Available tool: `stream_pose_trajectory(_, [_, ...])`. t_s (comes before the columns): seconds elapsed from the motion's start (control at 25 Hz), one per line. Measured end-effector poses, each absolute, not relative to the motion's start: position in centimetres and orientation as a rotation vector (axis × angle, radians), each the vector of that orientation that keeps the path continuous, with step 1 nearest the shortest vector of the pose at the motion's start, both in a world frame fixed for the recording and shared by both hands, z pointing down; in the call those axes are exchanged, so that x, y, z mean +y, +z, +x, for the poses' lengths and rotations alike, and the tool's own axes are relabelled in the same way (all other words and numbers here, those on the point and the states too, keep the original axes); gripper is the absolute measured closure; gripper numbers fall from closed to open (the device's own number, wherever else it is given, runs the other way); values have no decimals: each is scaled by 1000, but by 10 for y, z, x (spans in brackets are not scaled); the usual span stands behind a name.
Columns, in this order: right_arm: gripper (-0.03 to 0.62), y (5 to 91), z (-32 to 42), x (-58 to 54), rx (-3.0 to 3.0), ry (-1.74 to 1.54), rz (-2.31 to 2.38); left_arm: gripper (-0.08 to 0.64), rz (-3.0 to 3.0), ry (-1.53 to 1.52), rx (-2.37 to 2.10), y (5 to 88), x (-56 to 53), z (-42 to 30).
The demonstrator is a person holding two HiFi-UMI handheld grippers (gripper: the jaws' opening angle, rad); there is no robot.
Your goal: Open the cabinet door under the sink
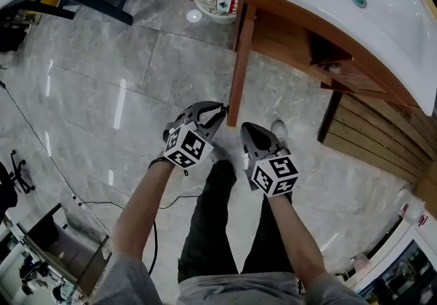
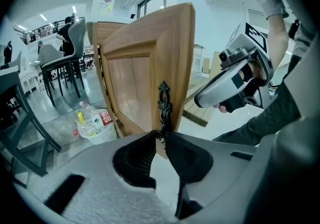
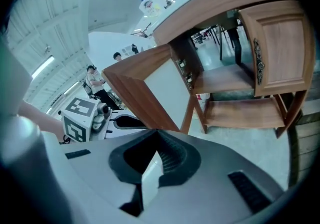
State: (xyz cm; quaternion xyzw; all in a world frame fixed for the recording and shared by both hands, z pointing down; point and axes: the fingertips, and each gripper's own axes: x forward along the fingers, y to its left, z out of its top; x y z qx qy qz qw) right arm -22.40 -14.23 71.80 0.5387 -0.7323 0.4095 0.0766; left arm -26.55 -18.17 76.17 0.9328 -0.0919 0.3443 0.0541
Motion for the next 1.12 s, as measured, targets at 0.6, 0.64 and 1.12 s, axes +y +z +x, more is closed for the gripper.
stream_pose_trajectory(0.6, [583,708,-251,-160,-2247,1214,1536,529,2736,987,-566,748,-206,-310])
stream_pose_trajectory(0.64, [582,706,-252,-160,-2251,1214,1531,536,2739,984,-574,745,-204,-311])
stream_pose_trajectory(1.12, [583,638,-253,-166,-2346,1150,1461,552,2718,838,-751,652,-199,-323])
